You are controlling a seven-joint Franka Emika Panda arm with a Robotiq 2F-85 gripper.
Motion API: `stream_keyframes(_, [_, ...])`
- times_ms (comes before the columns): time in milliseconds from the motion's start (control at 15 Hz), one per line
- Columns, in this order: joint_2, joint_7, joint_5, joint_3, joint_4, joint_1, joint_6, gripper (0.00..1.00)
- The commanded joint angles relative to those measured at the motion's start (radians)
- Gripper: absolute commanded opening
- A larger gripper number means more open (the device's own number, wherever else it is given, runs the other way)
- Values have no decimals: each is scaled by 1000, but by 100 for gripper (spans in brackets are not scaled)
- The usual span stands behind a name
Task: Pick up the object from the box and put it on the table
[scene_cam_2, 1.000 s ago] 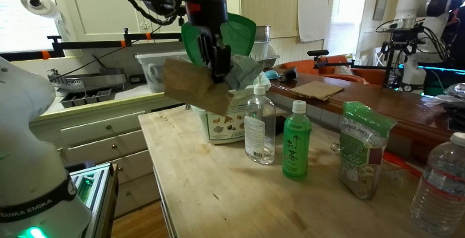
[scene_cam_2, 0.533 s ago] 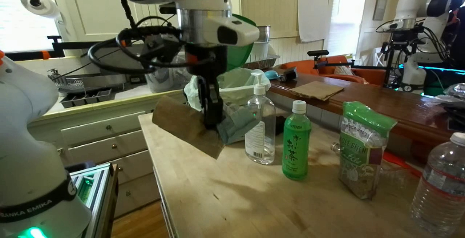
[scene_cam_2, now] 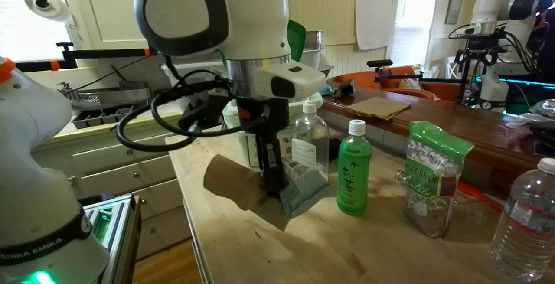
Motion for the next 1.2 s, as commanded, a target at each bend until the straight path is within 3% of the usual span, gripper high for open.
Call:
stream_keyframes(0, [70,73,-21,14,2,-7,98,13])
stream_keyframes(67, [85,87,-17,16,6,-6,114,39])
stream_keyframes(133, [94,99,-14,20,9,-4,125,40])
stream_keyframes(267, [97,140,-22,34,13,-2,127,53])
stream_keyframes(667, [59,252,-40,71,25,-7,121,99])
stream_keyframes(1133, [64,268,-39,66,35,-4,112,100])
